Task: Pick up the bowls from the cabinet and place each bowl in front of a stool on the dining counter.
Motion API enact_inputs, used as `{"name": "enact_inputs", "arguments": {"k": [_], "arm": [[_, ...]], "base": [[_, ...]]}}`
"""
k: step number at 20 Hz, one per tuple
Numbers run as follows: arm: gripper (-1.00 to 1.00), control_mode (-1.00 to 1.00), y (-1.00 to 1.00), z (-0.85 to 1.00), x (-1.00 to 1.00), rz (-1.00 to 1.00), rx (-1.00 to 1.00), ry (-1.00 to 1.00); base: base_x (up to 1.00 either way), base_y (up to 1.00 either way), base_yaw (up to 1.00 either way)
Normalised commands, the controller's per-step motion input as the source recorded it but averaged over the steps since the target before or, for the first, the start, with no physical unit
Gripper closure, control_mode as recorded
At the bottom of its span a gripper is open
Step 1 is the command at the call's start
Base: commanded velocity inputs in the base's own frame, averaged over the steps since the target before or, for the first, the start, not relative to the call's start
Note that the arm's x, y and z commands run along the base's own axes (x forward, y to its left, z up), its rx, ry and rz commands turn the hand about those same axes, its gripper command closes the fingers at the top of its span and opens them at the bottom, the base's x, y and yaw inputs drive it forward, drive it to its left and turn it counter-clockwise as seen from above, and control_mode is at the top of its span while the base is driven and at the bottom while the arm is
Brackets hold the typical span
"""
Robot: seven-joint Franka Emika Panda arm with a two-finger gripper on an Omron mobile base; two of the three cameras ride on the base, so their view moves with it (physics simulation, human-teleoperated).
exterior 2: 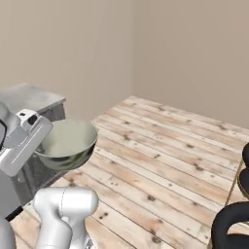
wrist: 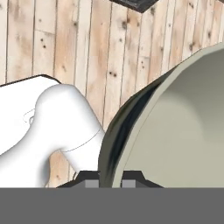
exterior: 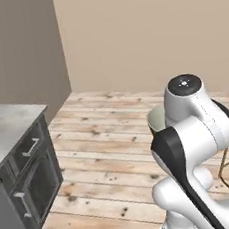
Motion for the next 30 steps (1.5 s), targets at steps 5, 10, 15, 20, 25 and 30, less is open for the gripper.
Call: {"name": "enact_inputs", "arguments": {"k": [5, 10, 15, 20, 25, 30], "arm": [[1.00, 1.00, 0.00, 0.00, 0.00, 0.00, 0.00, 0.00], [1.00, 1.00, 0.00, 0.00, 0.00, 0.00, 0.00, 0.00], [1.00, 1.00, 0.00, 0.00, 0.00, 0.00, 0.00, 0.00], [1.00, 1.00, 0.00, 0.00, 0.00, 0.00, 0.00, 0.00], [1.00, 1.00, 0.00, 0.00, 0.00, 0.00, 0.00, 0.00], [1.00, 1.00, 0.00, 0.00, 0.00, 0.00, 0.00, 0.00]], "base": [[0.69, 0.02, -0.82], [0.98, 0.29, -0.73], [0.91, 0.23, -0.75], [0.23, 0.00, -0.95], [0.00, -0.01, -0.96], [0.27, 0.02, -0.93]]}}
